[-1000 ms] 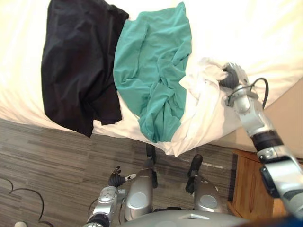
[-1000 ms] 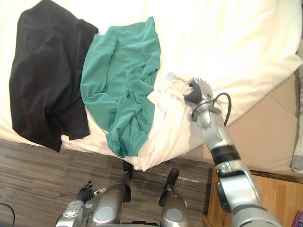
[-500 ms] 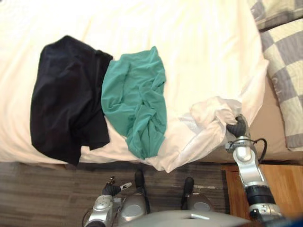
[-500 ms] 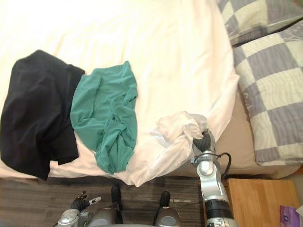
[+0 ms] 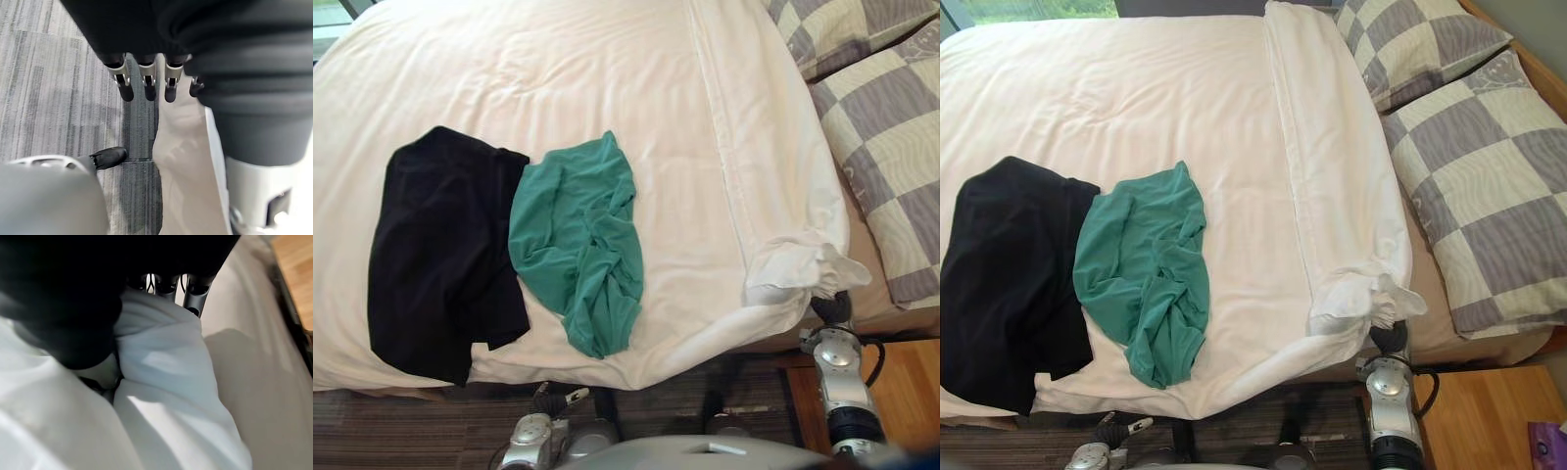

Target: Tidy the bed and pick cloth on bed and put in laundry

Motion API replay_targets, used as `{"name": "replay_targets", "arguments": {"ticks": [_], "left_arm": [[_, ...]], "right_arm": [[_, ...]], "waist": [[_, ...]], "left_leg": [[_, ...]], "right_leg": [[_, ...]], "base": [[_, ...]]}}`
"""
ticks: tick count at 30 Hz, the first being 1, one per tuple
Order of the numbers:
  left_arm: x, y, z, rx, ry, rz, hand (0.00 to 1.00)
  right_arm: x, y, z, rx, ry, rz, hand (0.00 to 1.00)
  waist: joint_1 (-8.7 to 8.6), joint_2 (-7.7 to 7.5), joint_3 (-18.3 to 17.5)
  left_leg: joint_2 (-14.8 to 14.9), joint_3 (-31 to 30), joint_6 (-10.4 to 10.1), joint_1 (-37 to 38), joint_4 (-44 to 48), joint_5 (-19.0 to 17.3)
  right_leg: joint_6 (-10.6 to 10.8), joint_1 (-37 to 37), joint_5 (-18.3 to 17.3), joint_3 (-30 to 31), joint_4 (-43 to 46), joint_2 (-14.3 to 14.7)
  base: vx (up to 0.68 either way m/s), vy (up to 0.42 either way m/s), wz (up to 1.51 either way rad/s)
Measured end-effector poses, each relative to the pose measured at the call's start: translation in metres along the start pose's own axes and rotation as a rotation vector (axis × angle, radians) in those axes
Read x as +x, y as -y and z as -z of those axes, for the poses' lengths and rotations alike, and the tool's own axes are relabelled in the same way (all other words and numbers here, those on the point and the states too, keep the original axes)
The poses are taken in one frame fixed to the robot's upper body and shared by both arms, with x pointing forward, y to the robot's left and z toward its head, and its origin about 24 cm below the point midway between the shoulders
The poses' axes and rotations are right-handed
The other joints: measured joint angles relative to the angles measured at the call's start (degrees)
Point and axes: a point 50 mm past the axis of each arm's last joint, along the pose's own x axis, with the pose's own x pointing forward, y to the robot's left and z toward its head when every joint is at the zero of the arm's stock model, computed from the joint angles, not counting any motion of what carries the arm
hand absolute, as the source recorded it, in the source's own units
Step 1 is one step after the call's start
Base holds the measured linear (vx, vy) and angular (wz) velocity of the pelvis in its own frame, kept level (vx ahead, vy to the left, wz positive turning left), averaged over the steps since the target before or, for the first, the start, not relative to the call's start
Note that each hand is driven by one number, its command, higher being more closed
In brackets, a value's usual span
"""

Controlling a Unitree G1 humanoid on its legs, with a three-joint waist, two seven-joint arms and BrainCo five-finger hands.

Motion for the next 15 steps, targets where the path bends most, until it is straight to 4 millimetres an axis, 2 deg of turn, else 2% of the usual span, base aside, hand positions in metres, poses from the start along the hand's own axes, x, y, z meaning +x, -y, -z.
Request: {"name": "replay_targets", "arguments": {"ticks": [6,9,12,14,15], "left_arm": [[-0.003,-0.008,0.012,-0.056,-0.032,-0.037,0.0],[-0.007,-0.008,0.024,-0.104,-0.069,-0.053,0.0],[-0.013,-0.005,0.04,-0.14,-0.118,-0.06,0.0],[-0.018,-0.006,0.052,-0.158,-0.148,-0.071,0.0],[-0.02,-0.006,0.056,-0.174,-0.157,-0.077,0.0]], "right_arm": [[0.002,0.046,0.025,0.122,-0.168,0.189,0.0],[-0.007,0.085,0.035,0.134,-0.215,0.36,0.0],[-0.015,0.124,0.025,0.151,-0.172,0.587,0.0],[-0.022,0.161,0.007,0.155,-0.085,0.77,0.0],[-0.025,0.172,-0.001,0.157,-0.048,0.825,0.0]], "waist": [[-0.62,0.6,-0.36],[-0.82,1.52,-0.9],[-1.55,2.27,-1.36],[-2.17,1.8,-2.08],[-2.14,2.17,-2.81]], "left_leg": [[-0.22,0.66,0.62,0.2,0.0,-0.7],[-0.4,0.86,0.93,0.27,0.0,-1.19],[-0.81,1.37,1.05,1.01,0.0,-1.82],[-0.67,1.8,0.94,1.29,-0.03,-2.19],[-0.52,2.11,0.84,1.35,-0.03,-2.31]], "right_leg": [[0.03,-0.04,-0.03,0.21,0.05,-0.38],[0.34,-0.14,-0.24,0.21,0.3,-0.96],[0.89,-0.04,-0.72,0.47,0.89,-1.5],[0.91,-0.34,-1.21,0.81,1.64,-1.49],[0.89,-0.49,-1.23,1.02,1.68,-1.36]], "base": [[0.0,-0.001,-0.01],[0.01,0.004,-0.01],[0.03,0.014,-0.08],[0.04,-0.003,-0.11],[0.05,-0.022,-0.13]]}}
